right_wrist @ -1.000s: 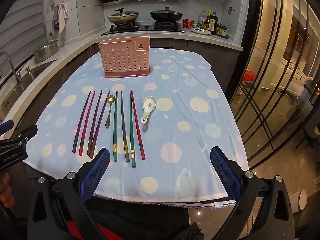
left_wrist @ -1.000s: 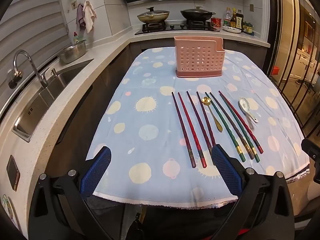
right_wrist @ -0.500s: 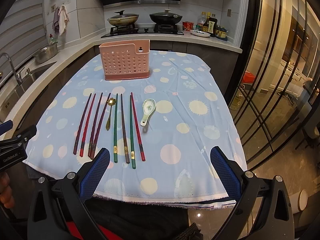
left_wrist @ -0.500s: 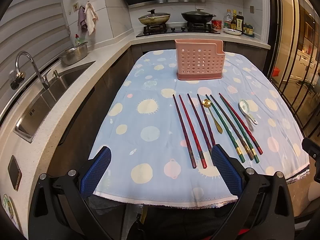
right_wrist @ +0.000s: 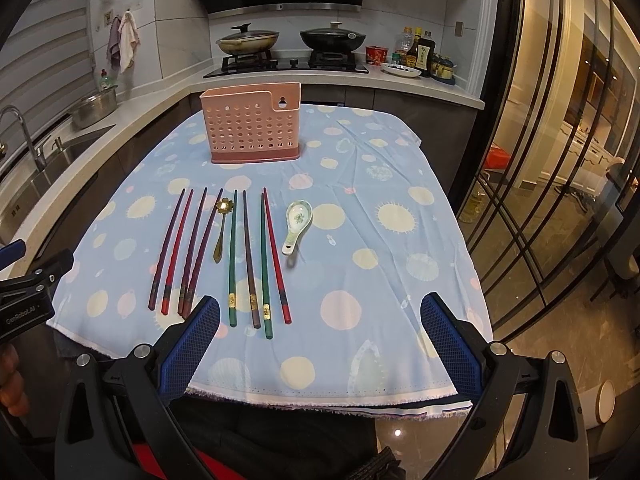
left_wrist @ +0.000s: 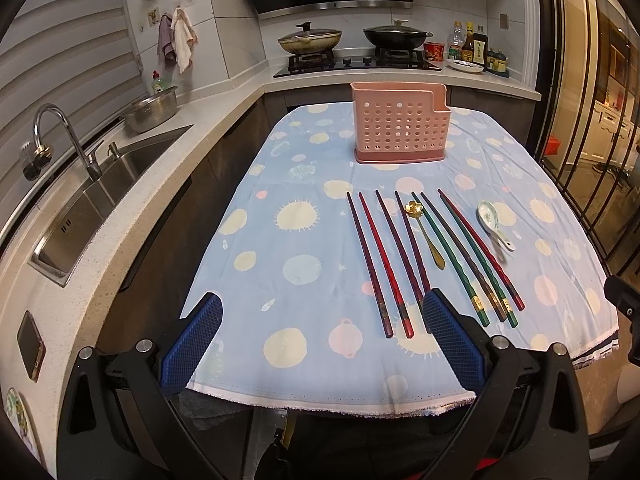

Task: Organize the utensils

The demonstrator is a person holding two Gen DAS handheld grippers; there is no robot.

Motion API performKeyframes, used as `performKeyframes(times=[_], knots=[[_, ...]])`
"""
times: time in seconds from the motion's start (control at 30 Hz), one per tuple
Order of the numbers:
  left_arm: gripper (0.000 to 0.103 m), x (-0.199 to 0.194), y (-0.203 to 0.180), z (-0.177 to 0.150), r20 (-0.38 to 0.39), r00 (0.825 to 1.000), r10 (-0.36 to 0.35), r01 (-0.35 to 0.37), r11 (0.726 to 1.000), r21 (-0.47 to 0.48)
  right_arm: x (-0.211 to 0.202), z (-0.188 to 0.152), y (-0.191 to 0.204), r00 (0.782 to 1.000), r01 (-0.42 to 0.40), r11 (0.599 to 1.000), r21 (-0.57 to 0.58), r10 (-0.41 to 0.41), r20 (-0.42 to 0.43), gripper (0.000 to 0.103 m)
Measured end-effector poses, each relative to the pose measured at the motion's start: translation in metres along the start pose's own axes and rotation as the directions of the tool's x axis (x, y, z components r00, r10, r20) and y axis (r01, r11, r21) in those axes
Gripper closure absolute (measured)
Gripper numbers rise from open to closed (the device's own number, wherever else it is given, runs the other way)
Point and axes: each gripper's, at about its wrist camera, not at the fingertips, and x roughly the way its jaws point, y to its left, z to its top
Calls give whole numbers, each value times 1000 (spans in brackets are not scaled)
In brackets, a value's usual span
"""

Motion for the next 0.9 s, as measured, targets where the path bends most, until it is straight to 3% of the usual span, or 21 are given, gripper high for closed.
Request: performKeyframes(times=[0.9], knots=[[7, -3, 1, 0, 1, 1000, 10, -10, 1000, 2, -3, 1, 0, 1000, 2, 1000, 1, -2, 9, 7]])
